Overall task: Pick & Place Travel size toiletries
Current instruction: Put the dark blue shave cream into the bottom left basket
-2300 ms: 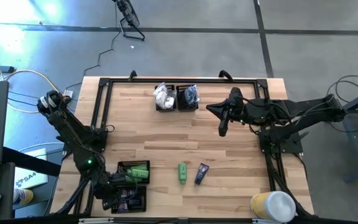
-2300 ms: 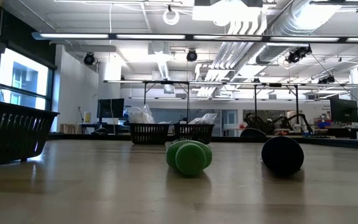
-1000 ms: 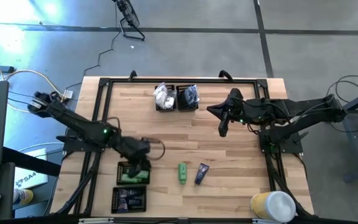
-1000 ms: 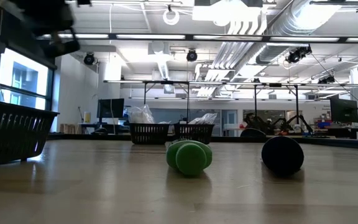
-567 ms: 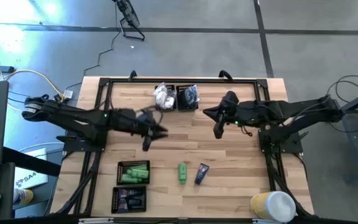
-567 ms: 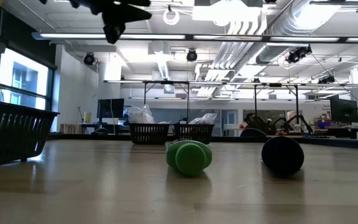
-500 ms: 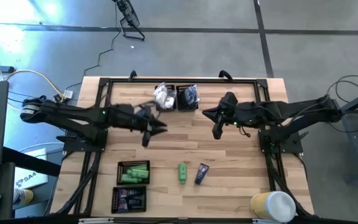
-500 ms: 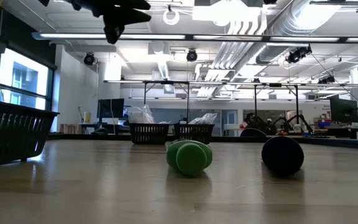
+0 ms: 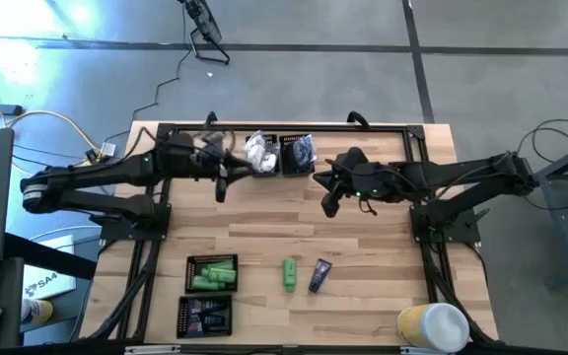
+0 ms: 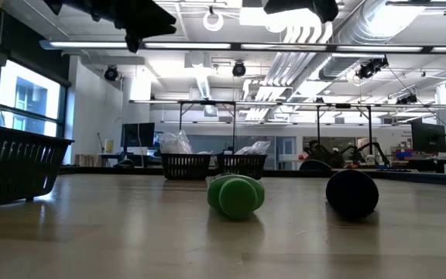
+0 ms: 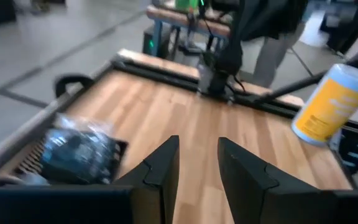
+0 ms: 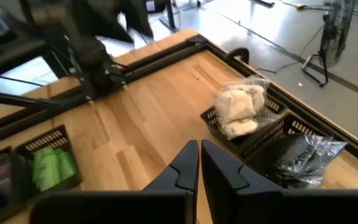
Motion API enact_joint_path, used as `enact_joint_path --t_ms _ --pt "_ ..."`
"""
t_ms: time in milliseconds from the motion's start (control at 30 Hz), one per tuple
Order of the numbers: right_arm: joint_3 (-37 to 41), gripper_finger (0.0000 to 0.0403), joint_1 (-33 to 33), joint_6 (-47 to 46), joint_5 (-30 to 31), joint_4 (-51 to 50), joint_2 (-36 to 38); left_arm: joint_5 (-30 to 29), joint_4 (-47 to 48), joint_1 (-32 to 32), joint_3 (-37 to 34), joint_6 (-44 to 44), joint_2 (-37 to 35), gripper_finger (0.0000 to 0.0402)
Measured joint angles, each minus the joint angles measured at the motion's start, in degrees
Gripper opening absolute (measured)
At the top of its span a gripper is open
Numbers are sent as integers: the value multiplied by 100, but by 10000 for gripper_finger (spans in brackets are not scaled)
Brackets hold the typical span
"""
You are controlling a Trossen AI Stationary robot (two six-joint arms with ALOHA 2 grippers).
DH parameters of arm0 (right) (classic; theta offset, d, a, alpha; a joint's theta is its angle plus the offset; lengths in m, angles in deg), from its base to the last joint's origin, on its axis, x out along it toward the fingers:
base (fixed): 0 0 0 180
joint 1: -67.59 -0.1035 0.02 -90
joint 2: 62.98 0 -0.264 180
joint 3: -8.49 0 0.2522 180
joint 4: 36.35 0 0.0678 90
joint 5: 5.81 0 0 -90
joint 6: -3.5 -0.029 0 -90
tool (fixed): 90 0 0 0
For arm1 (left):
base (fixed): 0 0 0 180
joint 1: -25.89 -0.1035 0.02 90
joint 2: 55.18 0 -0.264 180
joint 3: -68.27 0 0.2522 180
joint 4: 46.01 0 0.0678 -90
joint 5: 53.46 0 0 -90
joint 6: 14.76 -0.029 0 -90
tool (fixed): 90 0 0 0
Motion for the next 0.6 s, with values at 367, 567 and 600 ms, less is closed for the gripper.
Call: enact_joint_path --t_ms 367,567,600 --pt "2 10 389 -89 -4 176 -171 -9 453 -893 2 -244 -695 108" --pt "2 10 522 -450 -43 97 -182 2 533 -1102 2 -260 -725 108" --pt "2 10 516 -455 -45 69 -180 3 533 -1129 2 -287 -724 108"
